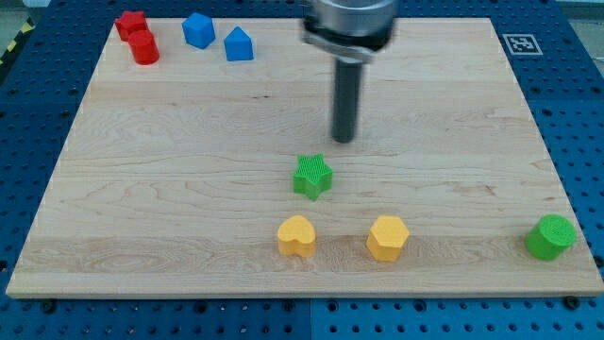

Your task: Slide the green star to the bottom left

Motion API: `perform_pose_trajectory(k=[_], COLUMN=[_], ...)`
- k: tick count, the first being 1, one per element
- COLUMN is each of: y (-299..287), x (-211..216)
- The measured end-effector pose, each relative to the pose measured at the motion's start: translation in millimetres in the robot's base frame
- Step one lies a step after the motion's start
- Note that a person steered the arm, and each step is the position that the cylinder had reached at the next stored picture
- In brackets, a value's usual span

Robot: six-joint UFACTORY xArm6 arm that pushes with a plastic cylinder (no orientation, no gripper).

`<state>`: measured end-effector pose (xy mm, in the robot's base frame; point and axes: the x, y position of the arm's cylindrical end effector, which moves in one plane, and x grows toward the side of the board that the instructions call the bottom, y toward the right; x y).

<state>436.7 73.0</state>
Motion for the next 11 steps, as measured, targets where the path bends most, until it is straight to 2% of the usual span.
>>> perform_pose_trajectory(k=[1, 3, 4, 9, 11], y=[0, -104, -133, -146, -176], x=[33, 60, 80, 157, 159])
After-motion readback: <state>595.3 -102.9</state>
